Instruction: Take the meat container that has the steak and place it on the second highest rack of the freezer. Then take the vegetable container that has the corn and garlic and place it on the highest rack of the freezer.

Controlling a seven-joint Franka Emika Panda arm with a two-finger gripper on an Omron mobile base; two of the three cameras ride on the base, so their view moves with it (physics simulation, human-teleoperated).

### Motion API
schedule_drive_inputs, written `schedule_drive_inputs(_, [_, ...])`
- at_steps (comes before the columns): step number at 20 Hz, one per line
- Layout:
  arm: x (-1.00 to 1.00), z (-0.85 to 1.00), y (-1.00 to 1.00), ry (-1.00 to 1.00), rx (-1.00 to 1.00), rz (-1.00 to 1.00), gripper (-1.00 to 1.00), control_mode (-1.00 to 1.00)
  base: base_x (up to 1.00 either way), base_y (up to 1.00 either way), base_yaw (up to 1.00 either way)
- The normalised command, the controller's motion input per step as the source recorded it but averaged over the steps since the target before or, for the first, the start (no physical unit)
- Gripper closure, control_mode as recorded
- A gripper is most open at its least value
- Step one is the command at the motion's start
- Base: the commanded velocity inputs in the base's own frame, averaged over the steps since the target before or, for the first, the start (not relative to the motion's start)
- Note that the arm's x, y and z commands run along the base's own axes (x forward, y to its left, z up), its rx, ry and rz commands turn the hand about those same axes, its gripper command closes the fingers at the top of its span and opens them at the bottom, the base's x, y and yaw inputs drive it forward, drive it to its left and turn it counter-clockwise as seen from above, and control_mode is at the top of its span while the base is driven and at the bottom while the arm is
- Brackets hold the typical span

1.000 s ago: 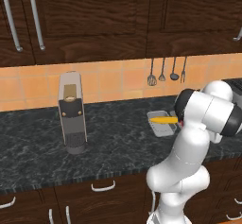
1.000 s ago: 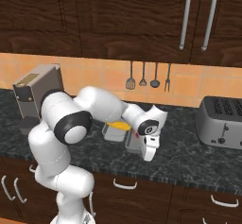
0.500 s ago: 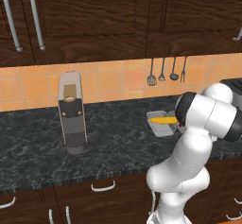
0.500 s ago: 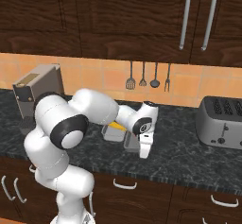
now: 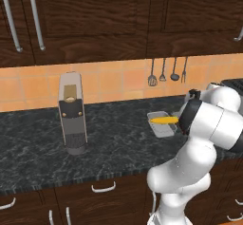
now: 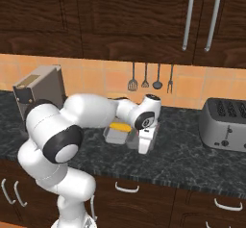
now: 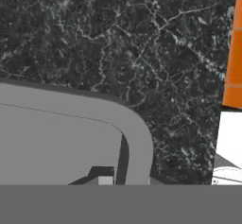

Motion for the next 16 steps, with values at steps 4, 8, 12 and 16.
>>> schedule_drive_inputs(4, [-0.17, 0.69, 0.00, 0.01, 0.00, -0.10, 1.00, -1.00, 0.00, 0.00, 0.00])
schedule_drive_inputs(8, [-0.41, 0.49, 0.00, -0.01, 0.00, -0.11, 1.00, -1.00, 0.00, 0.00, 0.00])
schedule_drive_inputs(12, [-0.38, 0.63, 0.04, -0.17, 0.00, -0.09, 1.00, -1.00, 0.00, 0.00, 0.00])
schedule_drive_inputs(16, [-0.62, 0.48, 0.33, -0.23, -0.02, -0.06, 1.00, -1.00, 0.00, 0.00, 0.00])
